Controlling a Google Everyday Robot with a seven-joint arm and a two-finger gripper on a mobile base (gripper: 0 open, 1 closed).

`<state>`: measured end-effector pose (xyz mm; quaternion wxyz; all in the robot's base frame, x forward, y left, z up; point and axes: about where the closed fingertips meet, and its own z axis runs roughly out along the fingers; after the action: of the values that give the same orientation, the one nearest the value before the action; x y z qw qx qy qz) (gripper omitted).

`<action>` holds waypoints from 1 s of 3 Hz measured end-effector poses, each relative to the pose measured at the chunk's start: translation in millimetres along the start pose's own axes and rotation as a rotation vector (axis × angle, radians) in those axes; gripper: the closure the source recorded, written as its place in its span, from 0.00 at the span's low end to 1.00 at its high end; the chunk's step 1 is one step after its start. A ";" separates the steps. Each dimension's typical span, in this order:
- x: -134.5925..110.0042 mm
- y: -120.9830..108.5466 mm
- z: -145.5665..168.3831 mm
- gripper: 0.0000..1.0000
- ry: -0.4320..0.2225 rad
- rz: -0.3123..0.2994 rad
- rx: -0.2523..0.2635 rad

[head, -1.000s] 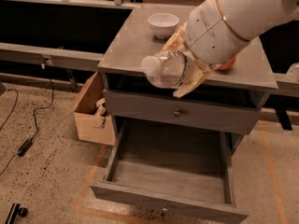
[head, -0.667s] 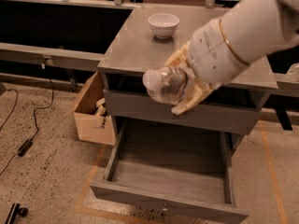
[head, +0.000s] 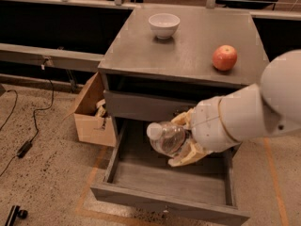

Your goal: Place water bottle into middle drawer

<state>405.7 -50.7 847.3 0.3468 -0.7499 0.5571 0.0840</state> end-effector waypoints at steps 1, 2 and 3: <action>58.6 28.0 70.4 1.00 0.094 0.048 -0.083; 110.9 29.4 132.2 1.00 0.183 0.081 -0.130; 108.7 18.2 154.4 1.00 0.224 0.024 -0.153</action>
Offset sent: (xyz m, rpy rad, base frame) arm 0.1164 -0.0319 -0.2809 -0.4743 0.0922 -0.0490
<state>469.3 -43.0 668.7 0.2233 -0.7720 0.5933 0.0460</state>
